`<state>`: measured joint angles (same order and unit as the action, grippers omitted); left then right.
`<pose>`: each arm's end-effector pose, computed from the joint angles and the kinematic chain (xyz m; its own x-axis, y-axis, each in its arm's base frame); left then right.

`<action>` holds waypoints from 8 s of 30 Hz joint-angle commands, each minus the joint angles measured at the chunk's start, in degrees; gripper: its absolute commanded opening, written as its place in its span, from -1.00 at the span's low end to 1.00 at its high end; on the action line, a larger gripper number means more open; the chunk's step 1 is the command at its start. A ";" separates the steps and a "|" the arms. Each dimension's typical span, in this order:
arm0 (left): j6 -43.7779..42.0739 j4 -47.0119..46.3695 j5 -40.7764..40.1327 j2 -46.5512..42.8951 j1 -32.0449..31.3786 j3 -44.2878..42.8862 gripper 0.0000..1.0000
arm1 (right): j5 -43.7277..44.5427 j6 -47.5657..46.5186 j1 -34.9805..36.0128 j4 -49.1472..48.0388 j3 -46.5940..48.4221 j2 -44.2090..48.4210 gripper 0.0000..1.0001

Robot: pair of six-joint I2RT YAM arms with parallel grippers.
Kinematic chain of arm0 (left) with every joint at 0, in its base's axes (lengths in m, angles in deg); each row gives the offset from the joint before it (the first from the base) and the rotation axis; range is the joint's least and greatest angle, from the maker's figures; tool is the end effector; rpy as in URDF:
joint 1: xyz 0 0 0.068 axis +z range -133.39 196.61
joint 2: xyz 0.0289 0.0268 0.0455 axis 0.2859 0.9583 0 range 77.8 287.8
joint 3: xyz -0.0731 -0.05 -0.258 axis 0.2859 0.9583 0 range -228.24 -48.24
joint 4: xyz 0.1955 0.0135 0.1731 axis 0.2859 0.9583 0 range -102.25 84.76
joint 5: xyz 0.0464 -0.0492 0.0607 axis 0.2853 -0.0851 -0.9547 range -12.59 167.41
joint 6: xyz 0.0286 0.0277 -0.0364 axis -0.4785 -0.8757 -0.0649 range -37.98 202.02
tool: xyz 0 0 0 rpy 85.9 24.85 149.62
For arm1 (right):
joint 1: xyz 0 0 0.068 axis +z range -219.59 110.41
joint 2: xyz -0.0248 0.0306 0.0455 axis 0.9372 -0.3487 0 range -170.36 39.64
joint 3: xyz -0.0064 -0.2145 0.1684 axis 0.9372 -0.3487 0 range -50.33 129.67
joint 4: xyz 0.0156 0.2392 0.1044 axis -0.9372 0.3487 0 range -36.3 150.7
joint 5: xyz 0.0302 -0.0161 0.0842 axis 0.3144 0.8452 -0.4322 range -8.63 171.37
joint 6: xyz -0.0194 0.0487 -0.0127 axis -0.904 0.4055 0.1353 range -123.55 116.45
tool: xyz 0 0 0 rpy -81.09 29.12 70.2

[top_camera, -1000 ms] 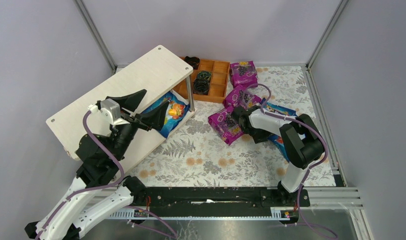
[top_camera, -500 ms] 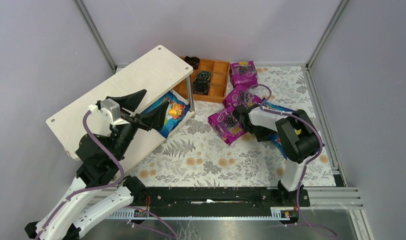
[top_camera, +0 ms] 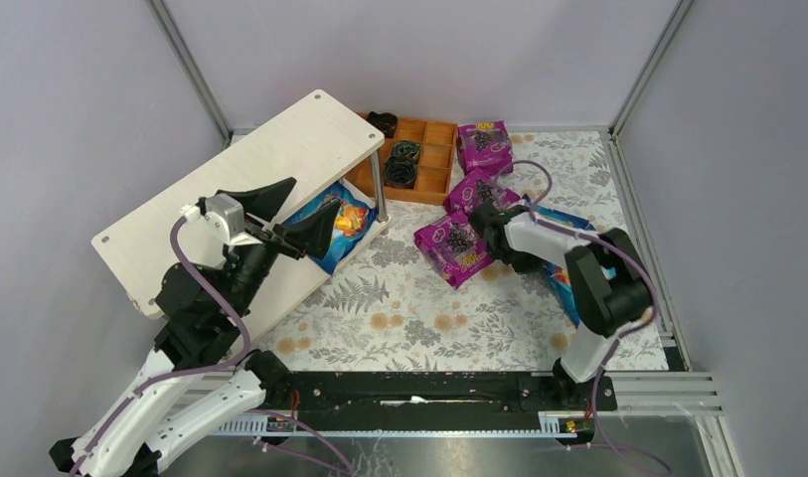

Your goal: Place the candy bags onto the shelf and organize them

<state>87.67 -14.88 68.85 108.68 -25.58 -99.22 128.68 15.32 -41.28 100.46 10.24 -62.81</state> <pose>0.0803 -0.0656 0.4317 0.2296 -0.3395 -0.9121 0.5880 0.7952 -0.1480 0.2780 0.1200 0.1543 -0.9319 -0.2527 -0.2601 -0.0050 0.7260 -0.6876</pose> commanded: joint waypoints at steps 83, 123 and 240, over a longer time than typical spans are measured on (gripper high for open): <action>35.00 -30.72 12.89 41.45 -11.88 26.62 0.67 | -71.78 60.83 8.88 -92.84 -33.22 36.35 -1.00; 68.77 -31.59 16.79 31.30 -0.16 10.82 -1.00 | -63.75 72.81 9.54 -91.90 -52.62 57.73 1.00; 6.02 31.94 -7.19 0.18 -1.90 -33.54 0.98 | -43.28 41.51 35.58 -121.00 13.81 -10.52 -0.69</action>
<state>96.66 15.02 65.66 109.35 -27.37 -129.43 80.90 57.64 -5.59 -5.85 14.40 -70.99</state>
